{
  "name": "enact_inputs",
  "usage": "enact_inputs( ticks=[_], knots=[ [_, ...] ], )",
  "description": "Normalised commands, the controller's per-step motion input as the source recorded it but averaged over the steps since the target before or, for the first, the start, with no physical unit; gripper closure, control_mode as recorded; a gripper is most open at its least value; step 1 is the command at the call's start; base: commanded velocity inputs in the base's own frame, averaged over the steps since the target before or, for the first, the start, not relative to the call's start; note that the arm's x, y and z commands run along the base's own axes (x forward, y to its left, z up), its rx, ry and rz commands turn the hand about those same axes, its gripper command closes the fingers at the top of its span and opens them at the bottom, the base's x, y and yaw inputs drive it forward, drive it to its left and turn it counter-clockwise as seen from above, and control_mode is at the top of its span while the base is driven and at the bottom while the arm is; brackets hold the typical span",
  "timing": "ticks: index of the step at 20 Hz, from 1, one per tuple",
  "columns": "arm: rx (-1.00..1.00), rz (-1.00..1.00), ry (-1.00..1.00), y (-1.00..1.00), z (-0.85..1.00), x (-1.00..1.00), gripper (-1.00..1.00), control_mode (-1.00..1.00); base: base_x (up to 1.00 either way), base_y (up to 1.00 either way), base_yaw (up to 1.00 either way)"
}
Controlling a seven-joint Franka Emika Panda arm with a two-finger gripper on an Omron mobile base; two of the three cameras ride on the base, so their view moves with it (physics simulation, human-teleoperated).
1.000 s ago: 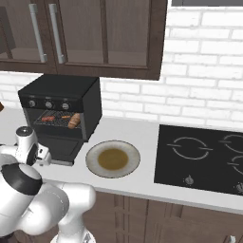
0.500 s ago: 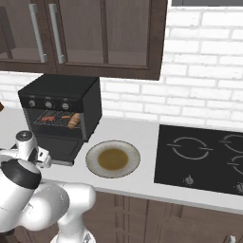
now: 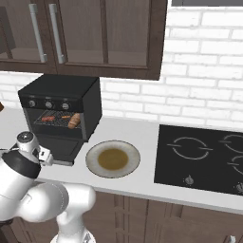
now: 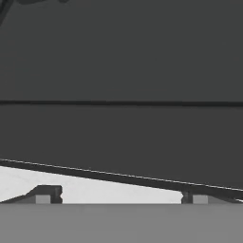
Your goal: Pick up the kebab skewer and baguette bread, and place them inside the toaster oven. Close the toaster oven door and start by setting the timer.
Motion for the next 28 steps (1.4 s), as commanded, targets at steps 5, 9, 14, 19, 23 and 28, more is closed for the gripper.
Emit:
enact_inputs(
  ticks=[5, 9, 14, 19, 23, 28],
  knots=[
    [0.0, 0.0, -0.03, 0.0, -0.02, 0.2, -1.0, -1.0, 0.0, 0.0, 0.0],
    [0.0, 0.0, 0.0, 0.0, -0.04, 0.11, -1.0, -1.0, 0.0, 0.0, 0.0],
    [0.0, 0.0, -0.02, 0.0, 0.0, -0.03, -1.0, -1.0, 0.0, 0.0, 0.0],
    [0.0, 0.0, -0.08, 0.0, 0.0, 0.0, -1.0, -1.0, 0.0, 0.0, 0.0],
    [0.0, 0.0, -0.2, 0.0, 0.0, 0.15, -1.0, -1.0, 0.0, 0.0, 0.0],
    [0.0, 0.0, -0.19, 0.0, 0.01, 0.21, -1.0, -1.0, 0.0, 0.0, 0.0]
  ],
)
